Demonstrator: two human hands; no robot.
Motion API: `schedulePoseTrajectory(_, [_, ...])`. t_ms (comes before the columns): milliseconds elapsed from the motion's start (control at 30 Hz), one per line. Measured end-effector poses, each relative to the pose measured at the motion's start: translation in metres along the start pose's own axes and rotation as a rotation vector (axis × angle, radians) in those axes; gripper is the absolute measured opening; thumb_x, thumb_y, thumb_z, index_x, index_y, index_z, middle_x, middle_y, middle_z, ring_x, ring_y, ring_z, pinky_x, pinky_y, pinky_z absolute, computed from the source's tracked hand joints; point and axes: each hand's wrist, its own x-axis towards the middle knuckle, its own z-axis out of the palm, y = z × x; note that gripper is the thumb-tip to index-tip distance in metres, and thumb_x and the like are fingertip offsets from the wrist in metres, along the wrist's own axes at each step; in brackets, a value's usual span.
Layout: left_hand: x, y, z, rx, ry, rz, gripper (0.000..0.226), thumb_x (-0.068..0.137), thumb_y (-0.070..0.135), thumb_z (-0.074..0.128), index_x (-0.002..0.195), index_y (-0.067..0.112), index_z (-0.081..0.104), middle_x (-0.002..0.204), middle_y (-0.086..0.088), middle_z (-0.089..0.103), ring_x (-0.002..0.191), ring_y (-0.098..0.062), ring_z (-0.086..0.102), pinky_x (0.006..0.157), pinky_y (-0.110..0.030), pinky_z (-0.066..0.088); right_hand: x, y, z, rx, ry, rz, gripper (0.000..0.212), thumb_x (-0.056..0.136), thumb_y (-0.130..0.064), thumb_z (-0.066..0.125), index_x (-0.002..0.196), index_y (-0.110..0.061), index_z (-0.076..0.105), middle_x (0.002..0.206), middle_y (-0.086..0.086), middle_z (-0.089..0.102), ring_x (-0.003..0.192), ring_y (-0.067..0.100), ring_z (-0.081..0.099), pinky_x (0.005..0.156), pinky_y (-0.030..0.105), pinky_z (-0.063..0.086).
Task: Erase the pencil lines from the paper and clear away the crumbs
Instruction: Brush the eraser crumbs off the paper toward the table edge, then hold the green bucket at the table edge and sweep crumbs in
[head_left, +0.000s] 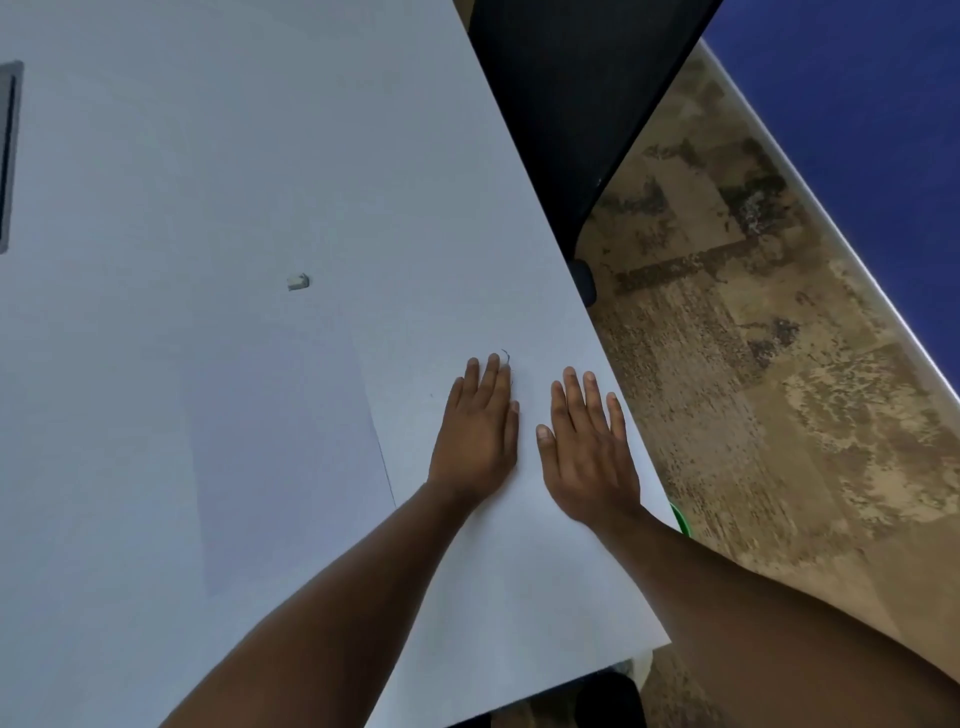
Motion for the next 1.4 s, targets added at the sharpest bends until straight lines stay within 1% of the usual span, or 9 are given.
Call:
schedulePoseTrajectory(200, [-0.014, 0.016, -0.014, -0.173, 0.298, -0.119, 0.042, 0.101, 0.011, 0.043, 0.136, 0.008, 0.064, 0.132, -0.009, 0.069, 0.128, -0.030, 0.056, 0.105, -0.033, 0.043, 0.002, 0.001, 0.001, 0.029, -0.010, 0.005, 0.061, 0.106, -0.042, 0.015, 0.156, -0.009, 0.027, 0.166, 0.011, 0.014, 0.154, 0.026, 0.002, 0.122, 0.051, 0.013])
schedulePoseTrajectory(467, [-0.024, 0.092, -0.013, -0.581, 0.363, -0.404, 0.036, 0.109, 0.019, 0.044, 0.137, 0.014, 0.065, 0.139, 0.000, 0.065, 0.132, -0.012, 0.057, 0.113, -0.024, 0.040, -0.001, 0.000, -0.029, 0.639, 0.078, -0.012, 0.058, 0.106, -0.037, 0.022, 0.155, -0.007, 0.028, 0.163, 0.010, 0.026, 0.153, 0.023, 0.012, 0.125, 0.039, 0.013])
schedulePoseTrajectory(533, [-0.018, 0.115, -0.013, -0.786, 0.334, -0.488, 0.032, 0.108, 0.027, 0.042, 0.111, 0.020, 0.074, 0.112, 0.007, 0.074, 0.107, -0.008, 0.065, 0.098, -0.028, 0.050, -0.002, 0.000, -0.052, 0.846, -0.019, -0.156, 0.051, 0.104, -0.020, 0.042, 0.153, -0.015, 0.032, 0.157, 0.006, 0.039, 0.147, 0.019, 0.030, 0.120, 0.034, 0.029])
schedulePoseTrajectory(633, [-0.014, 0.147, -0.022, -0.943, 0.493, -0.606, 0.031, 0.103, 0.022, 0.044, 0.073, 0.015, 0.052, 0.069, 0.002, 0.052, 0.070, -0.012, 0.049, 0.073, -0.038, 0.042, 0.008, 0.019, -0.063, 0.728, -0.179, -0.269, 0.057, 0.100, -0.007, 0.048, 0.153, -0.020, 0.033, 0.153, 0.003, 0.044, 0.140, 0.017, 0.041, 0.115, 0.034, 0.038])
schedulePoseTrajectory(733, [-0.018, 0.163, -0.035, -0.770, 0.647, -0.573, 0.027, 0.104, 0.017, 0.046, 0.104, 0.014, 0.074, 0.100, 0.001, 0.074, 0.095, -0.015, 0.068, 0.093, -0.035, 0.053, 0.015, 0.041, -0.065, 0.580, -0.023, -0.246, 0.046, 0.099, -0.001, 0.051, 0.144, -0.008, 0.050, 0.139, 0.010, 0.059, 0.128, 0.026, 0.056, 0.108, 0.039, 0.046])
schedulePoseTrajectory(800, [-0.018, 0.176, -0.044, -0.677, 0.702, -0.563, 0.034, 0.104, 0.012, 0.049, 0.131, 0.013, 0.069, 0.127, 0.003, 0.071, 0.120, -0.011, 0.063, 0.111, -0.029, 0.046, 0.017, 0.053, -0.071, 0.535, 0.159, -0.265, 0.026, 0.091, -0.001, 0.064, 0.115, -0.006, 0.072, 0.092, 0.012, 0.074, 0.083, 0.033, 0.069, 0.074, 0.042, 0.060])
schedulePoseTrajectory(867, [-0.018, 0.186, -0.045, -0.588, 0.727, -0.565, 0.036, 0.100, 0.004, 0.047, 0.124, 0.014, 0.072, 0.124, 0.002, 0.073, 0.116, -0.012, 0.065, 0.109, -0.029, 0.048, 0.014, 0.063, -0.087, 0.486, 0.241, -0.280, 0.009, 0.089, -0.011, 0.069, 0.094, -0.010, 0.077, 0.072, 0.008, 0.070, 0.070, 0.032, 0.062, 0.064, 0.042, 0.057])
schedulePoseTrajectory(1000, [-0.023, 0.212, -0.024, -0.535, 0.698, -0.619, 0.037, 0.094, 0.001, 0.046, 0.113, 0.017, 0.074, 0.122, 0.000, 0.072, 0.112, -0.016, 0.065, 0.102, -0.031, 0.051, -0.002, 0.092, -0.107, 0.550, 0.157, -0.256, 0.021, 0.093, -0.025, 0.066, 0.110, -0.014, 0.074, 0.100, 0.006, 0.071, 0.096, 0.027, 0.061, 0.087, 0.047, 0.051])
schedulePoseTrajectory(1400, [-0.013, 0.279, 0.077, -0.462, 0.368, -0.389, 0.040, 0.098, 0.010, 0.054, 0.138, 0.011, 0.063, 0.137, -0.008, 0.065, 0.128, -0.021, 0.060, 0.110, -0.035, 0.046, -0.067, 0.206, -0.110, 0.384, 0.007, -0.150, 0.041, 0.092, -0.029, 0.060, 0.132, -0.018, 0.061, 0.111, 0.004, 0.061, 0.108, 0.028, 0.055, 0.091, 0.046, 0.047])
